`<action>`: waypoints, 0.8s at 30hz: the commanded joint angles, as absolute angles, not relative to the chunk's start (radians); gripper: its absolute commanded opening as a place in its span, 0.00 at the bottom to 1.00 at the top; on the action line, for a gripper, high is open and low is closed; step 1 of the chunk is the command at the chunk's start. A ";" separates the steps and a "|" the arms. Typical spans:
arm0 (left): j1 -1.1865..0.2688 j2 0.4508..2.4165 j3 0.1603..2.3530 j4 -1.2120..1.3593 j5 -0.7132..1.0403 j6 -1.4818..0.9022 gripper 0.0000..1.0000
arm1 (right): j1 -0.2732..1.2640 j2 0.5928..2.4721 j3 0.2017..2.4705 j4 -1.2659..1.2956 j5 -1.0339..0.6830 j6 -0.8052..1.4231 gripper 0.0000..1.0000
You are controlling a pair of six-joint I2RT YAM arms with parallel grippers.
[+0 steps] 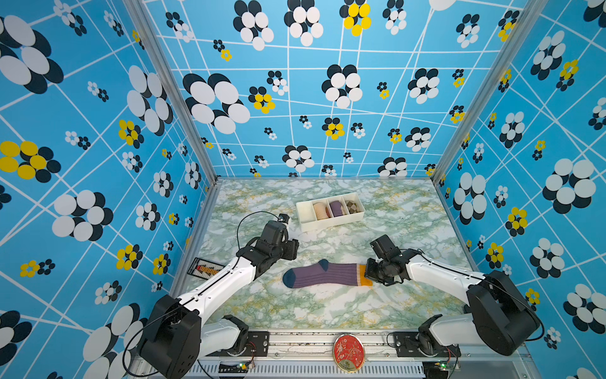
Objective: Roll the socks
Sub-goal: 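Grasp the yellow cuff with the right gripper and fold it over the sock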
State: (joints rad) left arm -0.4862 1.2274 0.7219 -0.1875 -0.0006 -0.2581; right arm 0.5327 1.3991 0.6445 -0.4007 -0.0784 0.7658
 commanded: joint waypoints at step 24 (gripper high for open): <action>-0.476 1.184 0.758 -0.228 0.037 -0.234 0.66 | 0.805 1.473 0.928 -0.734 0.321 0.683 0.00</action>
State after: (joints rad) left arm -0.4843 1.2148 0.7437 -0.2043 0.0238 -0.2497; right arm 0.7879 1.4487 0.8909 -0.6743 0.2752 0.6983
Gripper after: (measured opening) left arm 0.658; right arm 0.051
